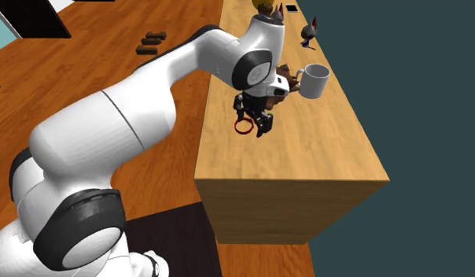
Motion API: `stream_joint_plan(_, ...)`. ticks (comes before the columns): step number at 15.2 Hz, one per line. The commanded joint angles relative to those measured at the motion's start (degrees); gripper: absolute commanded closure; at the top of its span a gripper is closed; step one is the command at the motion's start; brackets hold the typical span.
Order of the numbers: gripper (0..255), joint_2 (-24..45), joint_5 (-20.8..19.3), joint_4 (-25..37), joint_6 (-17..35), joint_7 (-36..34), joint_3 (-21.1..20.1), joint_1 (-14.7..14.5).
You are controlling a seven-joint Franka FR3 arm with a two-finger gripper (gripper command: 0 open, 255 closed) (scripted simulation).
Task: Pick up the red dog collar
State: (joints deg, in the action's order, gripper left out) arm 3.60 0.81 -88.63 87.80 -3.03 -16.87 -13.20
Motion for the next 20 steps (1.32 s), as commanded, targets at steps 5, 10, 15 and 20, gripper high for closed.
stream_joint_plan(5, 255, -0.5, 0.1, -3.4, 2.9, 0.2, 0.1, 0.1)
stream_joint_plan(10, 255, -1.1, 0.3, -3.6, 2.6, 0.1, 0.0, 0.0)
stream_joint_plan(15, 255, -0.4, 0.1, -2.5, 2.2, 0.2, 0.1, 0.1)
stream_joint_plan(20, 255, 0.6, -0.2, 2.5, -2.0, -0.1, 0.0, -0.1)
